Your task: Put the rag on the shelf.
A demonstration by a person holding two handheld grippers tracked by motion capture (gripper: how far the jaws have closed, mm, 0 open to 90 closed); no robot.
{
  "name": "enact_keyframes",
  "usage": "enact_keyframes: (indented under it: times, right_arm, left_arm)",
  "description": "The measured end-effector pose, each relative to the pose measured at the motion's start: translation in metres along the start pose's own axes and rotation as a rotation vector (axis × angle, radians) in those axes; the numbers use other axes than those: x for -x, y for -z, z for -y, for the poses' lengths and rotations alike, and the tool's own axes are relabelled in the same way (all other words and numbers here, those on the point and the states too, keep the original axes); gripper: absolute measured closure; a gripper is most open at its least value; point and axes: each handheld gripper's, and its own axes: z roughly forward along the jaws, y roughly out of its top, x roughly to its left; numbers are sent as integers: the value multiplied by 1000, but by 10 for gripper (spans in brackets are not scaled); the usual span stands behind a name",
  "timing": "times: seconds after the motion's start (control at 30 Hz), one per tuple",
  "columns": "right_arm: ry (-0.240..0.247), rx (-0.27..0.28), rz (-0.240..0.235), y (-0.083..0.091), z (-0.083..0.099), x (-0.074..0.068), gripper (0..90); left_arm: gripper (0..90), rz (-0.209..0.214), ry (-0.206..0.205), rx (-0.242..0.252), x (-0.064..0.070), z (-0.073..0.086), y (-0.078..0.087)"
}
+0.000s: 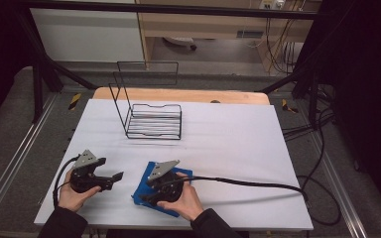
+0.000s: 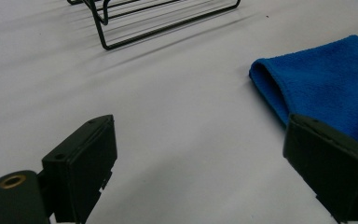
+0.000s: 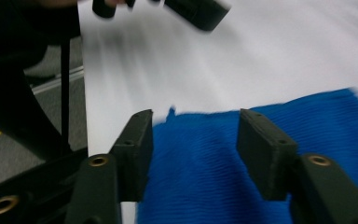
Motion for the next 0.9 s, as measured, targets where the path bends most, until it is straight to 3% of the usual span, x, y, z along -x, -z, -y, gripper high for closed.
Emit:
enact_keyframes:
  times: [0.1, 0.2, 0.33, 0.47, 0.63, 0.7, 0.9]
  right_arm:
    - [-14, 47, 35, 18, -3, 5, 354]
    - [-29, 63, 110, 37, 1, 16, 345]
    - [-119, 59, 241, 59, 22, 39, 414]
    - [-216, 31, 345, 70, 49, 58, 486]
    - [-295, 5, 386, 73, 70, 75, 590]
    - [-331, 7, 367, 71, 74, 78, 617]
    - [-373, 19, 318, 63, 77, 80, 759]
  left_arm:
    - [97, 3, 2, 1, 1, -1, 0]
    - [96, 5, 1, 5, 2, -4, 1]
    - [103, 11, 8, 10, 6, -9, -1]
    - [108, 19, 7, 3, 9, -11, -5]
    - [108, 19, -3, -16, 11, -10, -7]
    - [108, 19, -2, -19, 10, -9, -8]
    - [109, 17, -4, -28, 10, -7, -9]
